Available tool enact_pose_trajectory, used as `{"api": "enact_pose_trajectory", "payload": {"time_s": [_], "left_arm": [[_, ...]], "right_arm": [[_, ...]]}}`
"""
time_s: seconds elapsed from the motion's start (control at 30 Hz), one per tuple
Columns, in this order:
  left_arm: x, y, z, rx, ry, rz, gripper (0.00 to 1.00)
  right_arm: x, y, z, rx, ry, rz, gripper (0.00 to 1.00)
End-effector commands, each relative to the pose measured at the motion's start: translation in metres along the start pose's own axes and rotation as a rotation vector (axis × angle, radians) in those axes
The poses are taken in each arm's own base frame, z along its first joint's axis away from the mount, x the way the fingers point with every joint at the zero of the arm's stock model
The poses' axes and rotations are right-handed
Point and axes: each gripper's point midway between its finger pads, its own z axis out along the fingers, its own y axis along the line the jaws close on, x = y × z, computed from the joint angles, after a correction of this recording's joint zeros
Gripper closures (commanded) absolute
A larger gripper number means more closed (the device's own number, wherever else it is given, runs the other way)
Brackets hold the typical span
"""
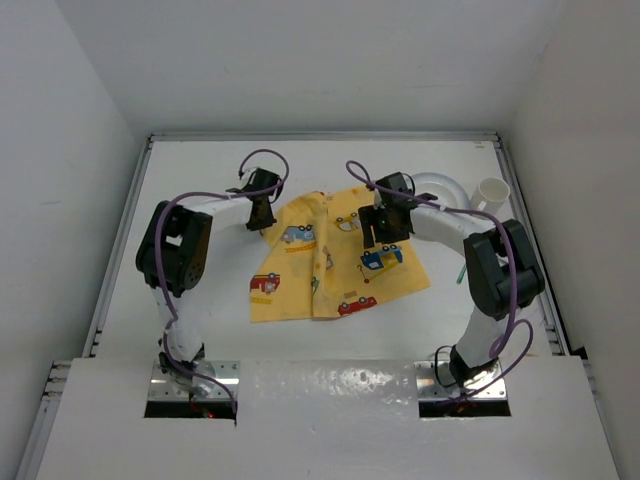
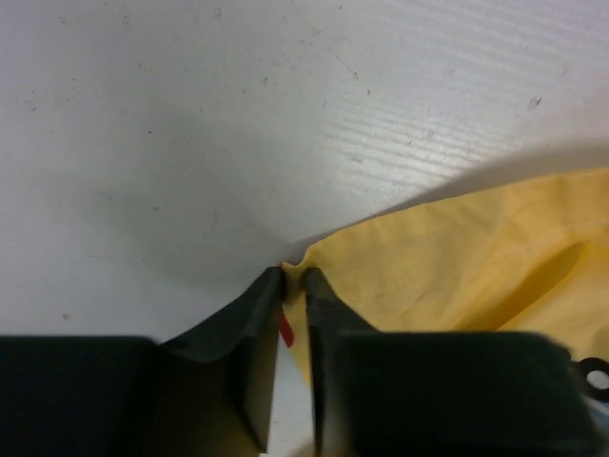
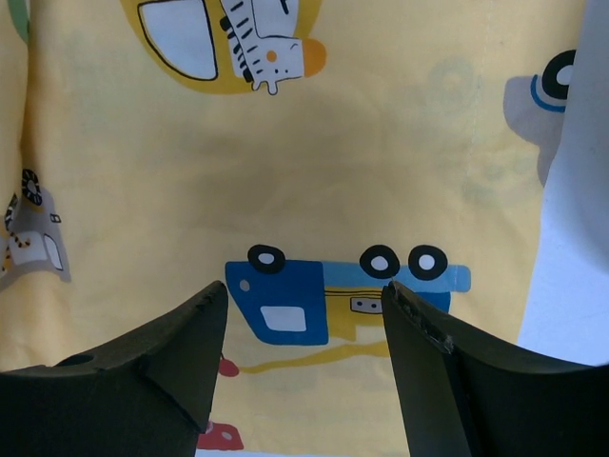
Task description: Set the dinner table for one person
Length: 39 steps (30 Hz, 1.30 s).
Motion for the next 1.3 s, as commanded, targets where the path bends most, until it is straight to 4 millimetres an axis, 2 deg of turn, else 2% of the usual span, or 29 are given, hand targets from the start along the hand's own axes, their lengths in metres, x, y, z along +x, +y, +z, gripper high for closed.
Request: {"api": "enact_pose_trajectory", "payload": {"time_s": [0.0, 0.03, 0.2, 0.3, 0.47, 0.5, 0.67, 0.83, 0.87, 0.9, 0.93, 0.97, 1.0, 1.1, 1.17, 1.2, 1.27], "left_arm": [[0.036, 0.005, 0.012, -0.025, 0.133, 0.061, 0.91], [0.036, 0.004, 0.012, -0.021, 0.133, 0.071, 1.00], [0.031, 0.004, 0.011, -0.010, 0.123, 0.094, 1.00], [0.016, 0.013, 0.009, -0.021, 0.098, 0.131, 1.00], [-0.017, 0.042, 0.002, -0.097, 0.053, 0.254, 1.00], [-0.030, 0.050, -0.001, -0.146, 0.027, 0.269, 1.00], [-0.068, 0.081, 0.002, -0.298, -0.031, 0.378, 1.00], [-0.088, 0.108, 0.020, -0.413, -0.027, 0.434, 1.00], [-0.100, 0.112, 0.020, -0.446, -0.047, 0.427, 1.00], [-0.101, 0.117, 0.027, -0.471, -0.038, 0.442, 1.00], [-0.107, 0.124, 0.029, -0.496, -0.042, 0.431, 1.00], [-0.121, 0.122, 0.030, -0.499, -0.066, 0.416, 1.00], [-0.120, 0.122, 0.038, -0.496, -0.051, 0.423, 1.00], [-0.141, 0.113, 0.044, -0.478, -0.093, 0.408, 1.00], [-0.157, 0.106, 0.042, -0.466, -0.135, 0.389, 1.00], [-0.163, 0.104, 0.042, -0.467, -0.150, 0.386, 0.92], [-0.180, 0.099, 0.035, -0.457, -0.186, 0.359, 0.74]], "right_arm": [[-0.012, -0.001, -0.009, 0.012, -0.061, 0.005, 0.35], [-0.011, -0.003, -0.010, 0.027, -0.063, 0.003, 0.35], [0.001, -0.012, -0.009, 0.067, -0.047, 0.032, 0.35], [0.015, -0.018, -0.008, 0.076, -0.023, 0.069, 0.38], [0.056, -0.027, -0.003, 0.096, 0.064, 0.102, 0.45], [0.063, -0.026, -0.002, 0.092, 0.080, 0.110, 0.47], [0.107, -0.029, -0.006, 0.105, 0.187, 0.137, 0.53], [0.149, -0.033, -0.021, 0.136, 0.254, 0.192, 0.55], [0.156, -0.033, -0.025, 0.139, 0.272, 0.205, 0.55], [0.157, -0.031, -0.028, 0.136, 0.265, 0.224, 0.56], [0.169, -0.031, -0.031, 0.139, 0.292, 0.238, 0.56], [0.174, -0.029, -0.033, 0.134, 0.299, 0.250, 0.57], [0.176, -0.027, -0.035, 0.129, 0.300, 0.266, 0.57], [0.183, -0.026, -0.042, 0.129, 0.291, 0.269, 0.57], [0.172, -0.031, -0.048, 0.163, 0.252, 0.253, 0.56], [0.164, -0.033, -0.050, 0.170, 0.228, 0.243, 0.56], [0.132, -0.034, -0.058, 0.172, 0.145, 0.212, 0.54]]}}
